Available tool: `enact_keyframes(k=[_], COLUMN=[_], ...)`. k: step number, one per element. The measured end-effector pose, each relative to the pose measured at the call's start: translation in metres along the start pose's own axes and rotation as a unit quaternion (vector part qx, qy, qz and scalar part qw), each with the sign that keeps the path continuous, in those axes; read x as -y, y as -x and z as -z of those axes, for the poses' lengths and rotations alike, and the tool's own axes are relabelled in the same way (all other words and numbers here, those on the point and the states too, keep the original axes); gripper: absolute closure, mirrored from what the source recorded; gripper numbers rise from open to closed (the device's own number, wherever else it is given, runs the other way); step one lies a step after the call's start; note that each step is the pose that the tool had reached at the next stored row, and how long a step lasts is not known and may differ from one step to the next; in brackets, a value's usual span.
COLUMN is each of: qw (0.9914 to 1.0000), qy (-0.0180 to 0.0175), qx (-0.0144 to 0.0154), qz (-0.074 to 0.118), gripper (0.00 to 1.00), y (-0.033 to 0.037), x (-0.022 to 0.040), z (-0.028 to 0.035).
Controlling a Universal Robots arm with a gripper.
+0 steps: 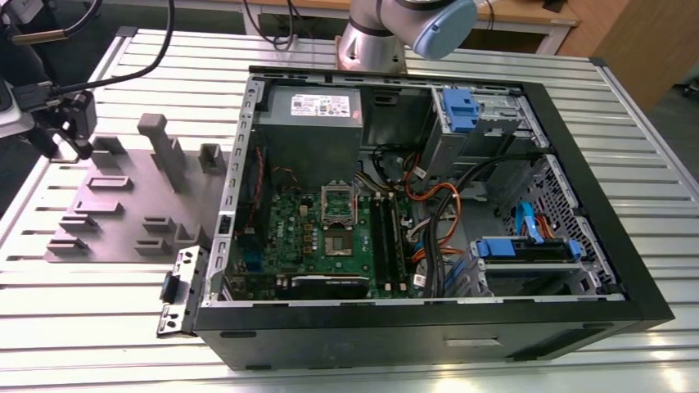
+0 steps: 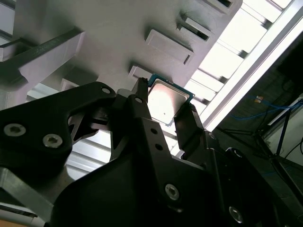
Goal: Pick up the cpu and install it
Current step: 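Pick up the cpu and move it towards the insertion slot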
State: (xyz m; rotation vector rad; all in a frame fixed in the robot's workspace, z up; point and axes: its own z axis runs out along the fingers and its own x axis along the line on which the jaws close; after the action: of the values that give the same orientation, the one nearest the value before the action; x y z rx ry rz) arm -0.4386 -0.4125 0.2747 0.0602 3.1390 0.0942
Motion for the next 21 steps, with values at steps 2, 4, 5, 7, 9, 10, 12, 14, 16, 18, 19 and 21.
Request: enact_keyframes(k=[2, 4, 5, 7, 9, 10, 12, 14, 16, 18, 19, 21], qw=[1.00000, 1.00000, 1.00000, 1.00000, 1.00000, 1.00000, 1.00000, 1.00000, 1.00000, 1.00000, 1.00000, 1.00000], qy=[0.0000, 0.0000, 0.0000, 0.0000, 0.0000, 0.0000, 0.0000, 0.0000, 0.0000, 0.0000, 0.0000, 0.0000], qx=[0.0000, 0.0000, 0.0000, 0.0000, 0.0000, 0.0000, 0.0000, 0.0000, 0.0000, -0.0001, 0.0000, 0.0000], qz=[0.000, 0.000, 0.000, 0.000, 0.000, 0.000, 0.000, 0.000, 0.000, 0.000, 0.000, 0.000], gripper=[0.53, 0.53, 0.53, 0.53, 0.53, 0.53, 0.53, 0.53, 0.53, 0.53, 0.53, 0.53], y=[0.0000, 0.0000, 0.0000, 0.0000, 0.0000, 0.0000, 0.0000, 0.0000, 0.0000, 0.0000, 0.0000, 0.0000], x=[0.0000, -0.0001, -0.0001, -0.0002, -0.0002, -0.0002, -0.0002, -0.0002, -0.0005, -0.0005, -0.0005, -0.0005], z=[0.0008, 0.0015, 0.0018, 0.0025, 0.0030, 0.0033, 0.0037, 0.0040, 0.0082, 0.0084, 0.0084, 0.0086])
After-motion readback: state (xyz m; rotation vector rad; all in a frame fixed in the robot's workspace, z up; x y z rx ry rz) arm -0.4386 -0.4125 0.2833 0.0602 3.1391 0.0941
